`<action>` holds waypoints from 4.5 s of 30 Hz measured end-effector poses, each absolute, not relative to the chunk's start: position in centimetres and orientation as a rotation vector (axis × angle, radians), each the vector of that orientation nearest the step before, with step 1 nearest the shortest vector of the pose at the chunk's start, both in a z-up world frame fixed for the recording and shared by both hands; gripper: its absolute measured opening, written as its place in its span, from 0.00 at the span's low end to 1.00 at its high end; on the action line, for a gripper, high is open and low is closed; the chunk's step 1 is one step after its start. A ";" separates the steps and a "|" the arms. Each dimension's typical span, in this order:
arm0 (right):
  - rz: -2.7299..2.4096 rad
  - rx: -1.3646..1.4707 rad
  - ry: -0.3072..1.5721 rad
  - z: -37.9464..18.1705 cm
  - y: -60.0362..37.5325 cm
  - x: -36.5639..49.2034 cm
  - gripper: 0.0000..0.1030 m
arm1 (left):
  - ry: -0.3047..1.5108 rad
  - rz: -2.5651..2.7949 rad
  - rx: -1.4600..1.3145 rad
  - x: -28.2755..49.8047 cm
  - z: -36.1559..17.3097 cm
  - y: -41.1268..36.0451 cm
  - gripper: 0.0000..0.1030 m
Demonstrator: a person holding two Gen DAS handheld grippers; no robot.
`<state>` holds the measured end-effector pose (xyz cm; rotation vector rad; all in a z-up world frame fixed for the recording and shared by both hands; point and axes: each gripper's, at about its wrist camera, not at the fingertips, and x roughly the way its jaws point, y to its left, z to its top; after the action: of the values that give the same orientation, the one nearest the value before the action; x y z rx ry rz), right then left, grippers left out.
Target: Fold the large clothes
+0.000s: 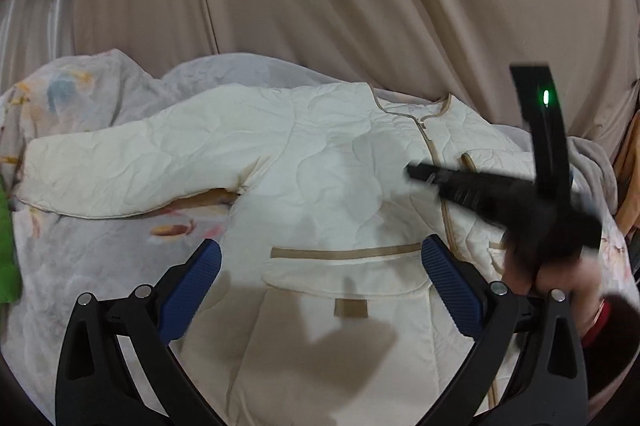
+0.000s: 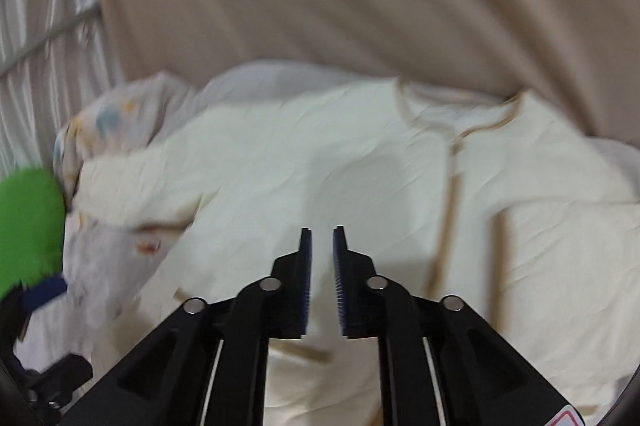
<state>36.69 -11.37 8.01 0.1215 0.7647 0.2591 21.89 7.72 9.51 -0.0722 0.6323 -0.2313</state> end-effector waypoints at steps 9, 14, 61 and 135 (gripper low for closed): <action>0.040 0.189 0.722 5.8 -21.6 23.7 0.47 | 0.748 -0.420 -0.109 27.9 8.8 1.5 0.95; -0.112 0.330 0.752 3.4 -28.8 17.8 0.48 | 0.865 -0.594 -0.091 32.1 7.0 -8.4 0.95; -0.130 0.424 0.742 1.5 -31.5 16.8 0.60 | 0.753 -0.519 -0.140 36.6 13.2 -1.9 0.03; -0.414 0.236 0.745 2.4 -38.5 37.3 0.15 | 0.760 -0.310 -0.011 45.2 4.2 -2.2 0.59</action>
<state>37.32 -38.51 2.41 0.2359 0.7449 -0.4138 45.15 -2.18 4.15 -0.0107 0.7604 -0.3100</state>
